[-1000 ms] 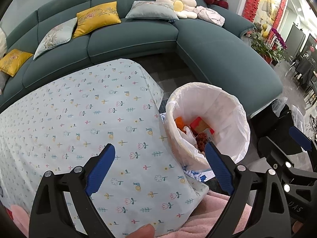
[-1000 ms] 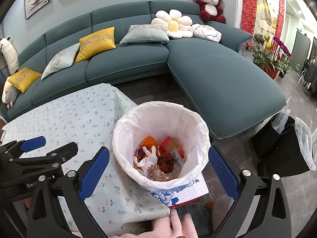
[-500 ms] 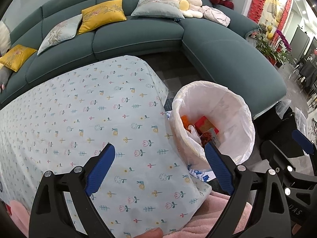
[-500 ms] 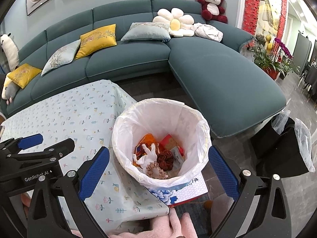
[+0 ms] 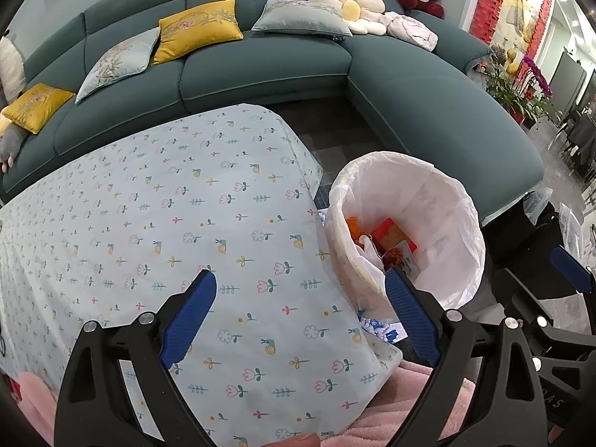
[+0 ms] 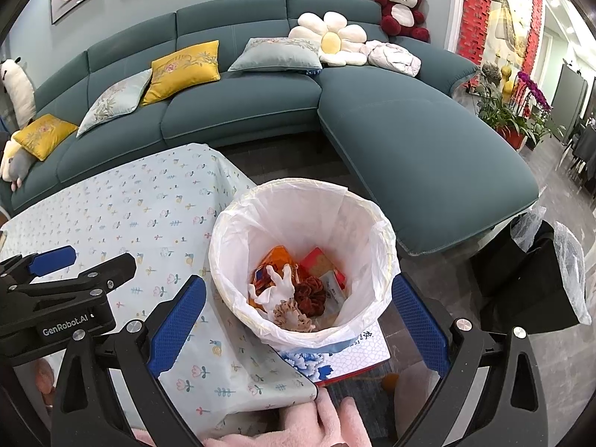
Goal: Collect trash
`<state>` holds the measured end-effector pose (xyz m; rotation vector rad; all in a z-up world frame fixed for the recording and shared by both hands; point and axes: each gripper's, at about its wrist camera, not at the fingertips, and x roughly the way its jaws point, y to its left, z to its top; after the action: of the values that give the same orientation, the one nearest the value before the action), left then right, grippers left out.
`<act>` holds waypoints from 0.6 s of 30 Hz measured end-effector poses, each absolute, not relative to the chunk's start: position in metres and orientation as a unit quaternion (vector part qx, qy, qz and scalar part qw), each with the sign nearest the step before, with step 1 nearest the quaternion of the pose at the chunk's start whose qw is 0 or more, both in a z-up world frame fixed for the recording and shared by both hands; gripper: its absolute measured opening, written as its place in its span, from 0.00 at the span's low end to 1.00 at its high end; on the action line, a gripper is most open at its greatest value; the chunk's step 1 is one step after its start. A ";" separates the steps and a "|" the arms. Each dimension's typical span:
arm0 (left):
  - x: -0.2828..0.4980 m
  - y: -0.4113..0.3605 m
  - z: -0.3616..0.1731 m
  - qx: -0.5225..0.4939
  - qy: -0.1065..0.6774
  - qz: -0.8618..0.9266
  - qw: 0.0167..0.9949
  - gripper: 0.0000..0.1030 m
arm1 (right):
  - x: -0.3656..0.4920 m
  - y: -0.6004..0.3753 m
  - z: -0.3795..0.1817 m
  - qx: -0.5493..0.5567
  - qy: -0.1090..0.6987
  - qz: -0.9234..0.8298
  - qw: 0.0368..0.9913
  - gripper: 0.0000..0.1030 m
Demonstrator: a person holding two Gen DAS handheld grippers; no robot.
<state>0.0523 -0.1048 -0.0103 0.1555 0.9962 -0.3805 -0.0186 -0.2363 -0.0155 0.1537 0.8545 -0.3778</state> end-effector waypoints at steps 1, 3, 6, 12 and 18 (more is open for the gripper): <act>0.052 -0.105 -0.010 0.074 0.474 -0.182 0.858 0.85 | -0.019 -0.236 -0.016 0.074 0.412 -0.182 0.890 0.93; 0.051 -0.105 -0.010 0.077 0.472 -0.181 0.859 0.85 | -0.019 -0.236 -0.017 0.074 0.412 -0.182 0.890 0.93; 0.050 -0.106 -0.010 0.077 0.472 -0.182 0.859 0.85 | -0.019 -0.236 -0.018 0.075 0.412 -0.182 0.890 0.93; 0.049 -0.106 -0.011 0.078 0.473 -0.181 0.859 0.85 | -0.020 -0.237 -0.020 0.075 0.413 -0.182 0.889 0.93; 0.049 -0.106 -0.011 0.078 0.474 -0.179 0.859 0.85 | -0.022 -0.238 -0.022 0.076 0.414 -0.182 0.889 0.93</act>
<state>0.0494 -0.1061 -0.0111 0.1630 0.9948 -0.3750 -0.0225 -0.2375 -0.0221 0.1580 0.8591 -0.3787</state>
